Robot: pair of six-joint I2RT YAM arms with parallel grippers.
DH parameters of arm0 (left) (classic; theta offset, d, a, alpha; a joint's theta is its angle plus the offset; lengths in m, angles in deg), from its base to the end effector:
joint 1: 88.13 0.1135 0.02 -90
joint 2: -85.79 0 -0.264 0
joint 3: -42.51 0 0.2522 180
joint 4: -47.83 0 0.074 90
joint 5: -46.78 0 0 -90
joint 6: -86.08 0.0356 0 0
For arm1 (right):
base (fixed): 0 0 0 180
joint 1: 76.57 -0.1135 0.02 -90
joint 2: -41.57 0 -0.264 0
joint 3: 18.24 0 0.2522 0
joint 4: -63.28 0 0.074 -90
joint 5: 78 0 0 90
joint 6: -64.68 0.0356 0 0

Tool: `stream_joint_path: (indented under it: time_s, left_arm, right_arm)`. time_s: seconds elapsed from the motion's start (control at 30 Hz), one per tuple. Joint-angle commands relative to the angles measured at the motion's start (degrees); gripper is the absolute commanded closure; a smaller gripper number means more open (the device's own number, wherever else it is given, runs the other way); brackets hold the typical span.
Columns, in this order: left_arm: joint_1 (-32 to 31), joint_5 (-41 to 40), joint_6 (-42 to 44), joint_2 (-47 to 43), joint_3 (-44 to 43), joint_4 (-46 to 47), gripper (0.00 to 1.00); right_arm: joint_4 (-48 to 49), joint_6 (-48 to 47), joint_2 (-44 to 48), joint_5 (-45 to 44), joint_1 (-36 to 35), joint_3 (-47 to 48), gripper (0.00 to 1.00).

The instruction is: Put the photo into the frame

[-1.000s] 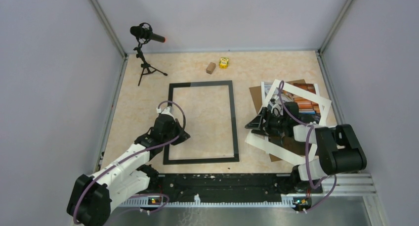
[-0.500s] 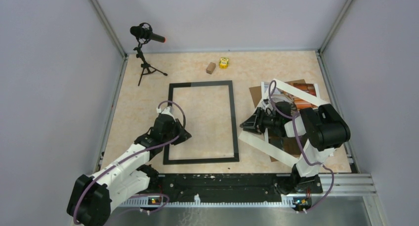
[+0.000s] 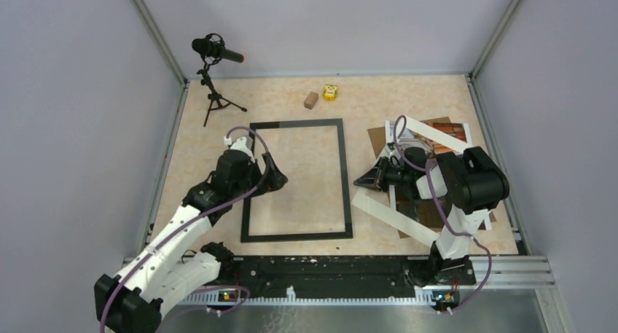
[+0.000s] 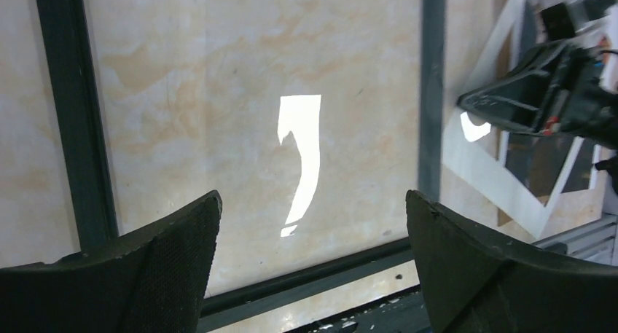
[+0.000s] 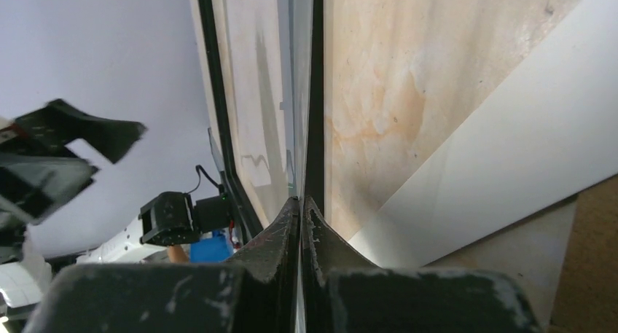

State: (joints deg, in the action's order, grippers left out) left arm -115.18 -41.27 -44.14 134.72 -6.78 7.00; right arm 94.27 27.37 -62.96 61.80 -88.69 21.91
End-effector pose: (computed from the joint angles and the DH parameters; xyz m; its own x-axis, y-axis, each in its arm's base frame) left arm 0.1616 -0.0839 0.2430 -0.7498 -0.3418 -0.5666 -0.0086 0.8613 -0.5081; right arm 0.2644 0.0846 0.0883 -0.9298 0.3254 -0.1718 -0.0321 0.3933 0.9189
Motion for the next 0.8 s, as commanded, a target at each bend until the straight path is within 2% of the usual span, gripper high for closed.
stream_joint_path:
  time_s: [0.0,0.1,0.23,0.4,0.53,0.67,0.77]
  left_arm:
    - [0.2,-3.71,7.85,-1.14,-13.83,-6.5,0.02]
    - [0.18,-2.47,11.95,2.04,-24.26,-6.21,0.02]
    - [0.15,4.82,14.92,7.5,-35.12,0.02,0.02]
    - [-0.01,14.44,12.26,13.67,-38.6,10.59,0.02]
    - [-0.4,19.14,11.91,18.39,-40.24,13.58,0.02]
    - [-3.05,13.01,17.77,18.83,-39.97,12.48,0.02]
    - [-5.67,7.95,22.33,16.26,-35.93,14.6,0.02]
  right_arm:
    - [2.97,-0.69,0.43,0.03,-0.71,0.38,1.0]
    - [4.1,0.63,1.17,-0.14,-1.27,-0.13,1.0]
    - [5.57,4.75,0.17,1.85,-1.42,0.23,1.0]
    - [16.47,14.77,-0.45,3.66,-1.55,-2.03,1.0]
    - [23.88,21.35,-0.79,4.85,-1.72,-3.07,1.0]
    - [25.94,24.55,-0.63,5.43,-1.85,-3.02,1.0]
    - [29.48,28.41,0.21,5.11,-2.11,-3.65,1.0]
